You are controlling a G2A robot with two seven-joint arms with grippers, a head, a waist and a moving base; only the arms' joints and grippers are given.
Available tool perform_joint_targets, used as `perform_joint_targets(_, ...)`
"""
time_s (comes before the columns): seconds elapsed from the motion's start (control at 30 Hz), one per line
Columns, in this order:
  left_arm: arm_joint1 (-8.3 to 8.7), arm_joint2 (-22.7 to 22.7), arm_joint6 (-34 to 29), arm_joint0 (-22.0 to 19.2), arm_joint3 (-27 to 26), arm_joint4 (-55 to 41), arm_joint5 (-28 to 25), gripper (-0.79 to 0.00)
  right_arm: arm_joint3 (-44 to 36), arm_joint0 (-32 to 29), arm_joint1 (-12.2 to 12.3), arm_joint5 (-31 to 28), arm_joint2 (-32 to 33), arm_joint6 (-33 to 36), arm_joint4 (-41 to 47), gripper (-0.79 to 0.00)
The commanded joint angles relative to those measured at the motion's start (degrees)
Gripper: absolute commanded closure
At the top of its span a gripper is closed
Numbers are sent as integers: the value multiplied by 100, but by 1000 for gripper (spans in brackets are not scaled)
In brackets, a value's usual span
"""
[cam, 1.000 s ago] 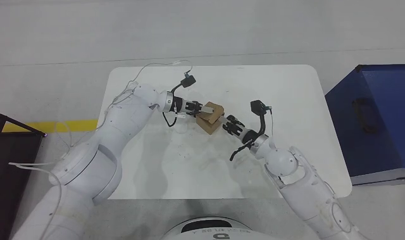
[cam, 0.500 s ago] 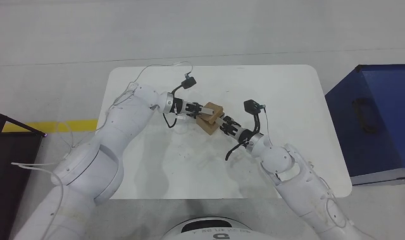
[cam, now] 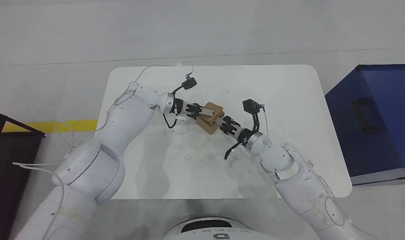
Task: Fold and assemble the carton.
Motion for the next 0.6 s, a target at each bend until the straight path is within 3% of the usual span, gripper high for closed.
perform_joint_targets(0.0,-7,-9,-10,0,7,17,-1,-760,45,35,-8,19,-20,31,-6,-320)
perform_joint_targets(0.57,-101,38,-166,-31,67,365,185,-748,179,108,-30,181,-34,263,-143,-323)
